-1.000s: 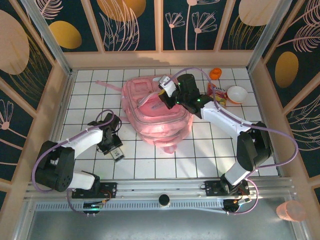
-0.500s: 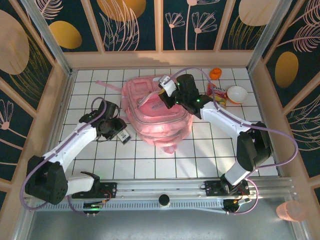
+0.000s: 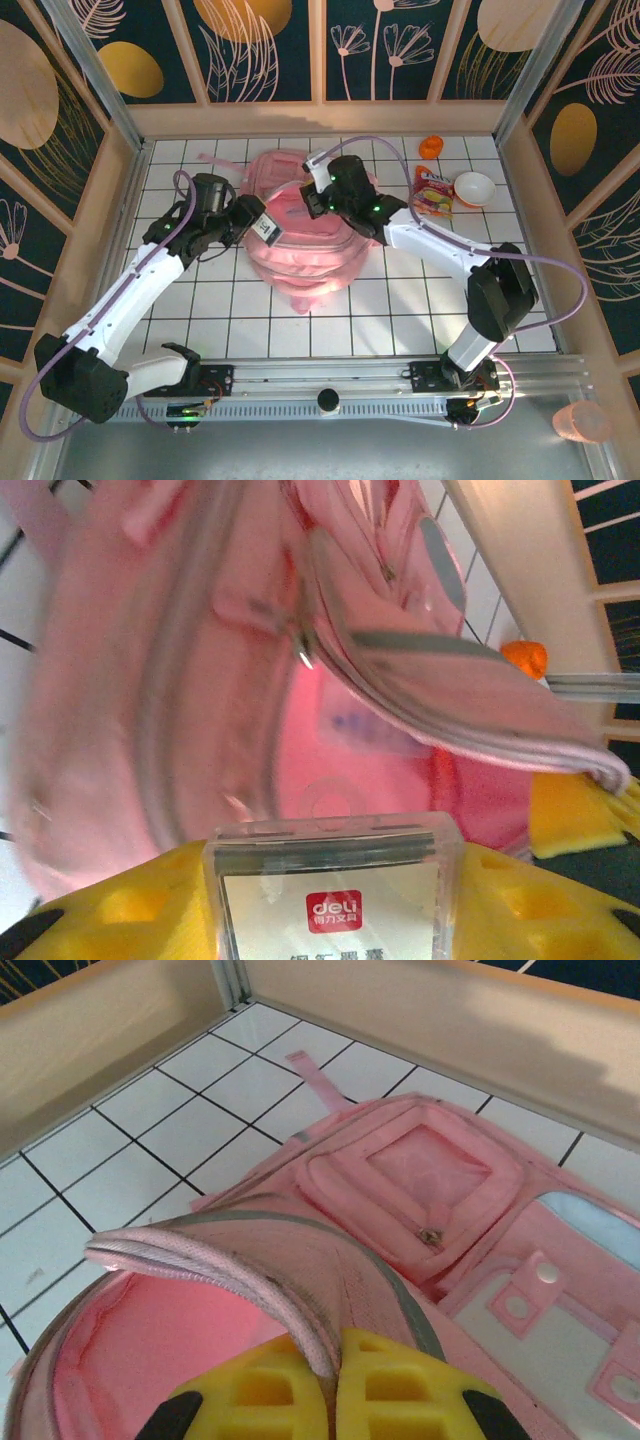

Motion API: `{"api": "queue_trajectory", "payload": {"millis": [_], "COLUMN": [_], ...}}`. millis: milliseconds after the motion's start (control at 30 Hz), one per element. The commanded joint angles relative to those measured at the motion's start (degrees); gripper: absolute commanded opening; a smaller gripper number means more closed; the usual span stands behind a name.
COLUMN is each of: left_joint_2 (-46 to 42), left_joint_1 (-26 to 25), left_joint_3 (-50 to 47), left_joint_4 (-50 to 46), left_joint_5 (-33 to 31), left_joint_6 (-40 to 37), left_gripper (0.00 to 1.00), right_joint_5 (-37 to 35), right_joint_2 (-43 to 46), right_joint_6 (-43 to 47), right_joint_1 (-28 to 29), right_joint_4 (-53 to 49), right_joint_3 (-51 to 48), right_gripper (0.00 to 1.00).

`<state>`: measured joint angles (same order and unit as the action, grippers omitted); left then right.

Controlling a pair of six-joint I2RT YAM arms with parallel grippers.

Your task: Pack the student bag

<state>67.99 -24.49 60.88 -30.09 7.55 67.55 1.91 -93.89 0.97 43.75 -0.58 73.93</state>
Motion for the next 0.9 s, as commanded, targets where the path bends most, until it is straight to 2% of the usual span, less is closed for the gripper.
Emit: {"api": "queue_trajectory", "payload": {"millis": [0,100,233,400,667,767,867], "left_joint_2": [0.80,0.99,2.60,6.36,11.21,12.92,13.89], "left_joint_1": [-1.26,-1.26,-1.46,-1.61,-1.90,-1.98,-2.40], "left_joint_3": [0.01,-2.10,-3.67,-2.58,-1.19,-1.17,0.42], "left_joint_4": [2.12,4.06,7.42,12.55,14.97,17.93,19.14], "left_joint_5": [0.31,-0.85,-1.80,-1.49,-3.23,-1.83,-1.68], "left_joint_6": [4.72,7.36,10.85,11.89,13.49,14.66,14.56], "left_gripper": [0.39,0.39,0.39,0.39,0.41,0.40,0.46], "right_joint_5": [-6.10,-4.65,-3.15,-1.57,-0.54,0.53,0.63], "right_joint_2": [0.77,0.28,0.16,0.18,-0.12,-0.36,-0.67], "right_joint_6": [-8.37,-11.75,-11.23,-10.70,-10.93,-11.07,-11.04], "right_joint_1": [1.51,1.80,3.05,3.73,3.89,3.96,3.96], "right_joint_4": [8.17,7.83,8.88,9.35,9.63,9.53,9.20], "right_joint_3": [5.48,6.79,6.75,6.75,6.67,6.75,6.67], "right_gripper": [0.00,0.00,0.00,0.00,0.00,0.00,0.00]}}
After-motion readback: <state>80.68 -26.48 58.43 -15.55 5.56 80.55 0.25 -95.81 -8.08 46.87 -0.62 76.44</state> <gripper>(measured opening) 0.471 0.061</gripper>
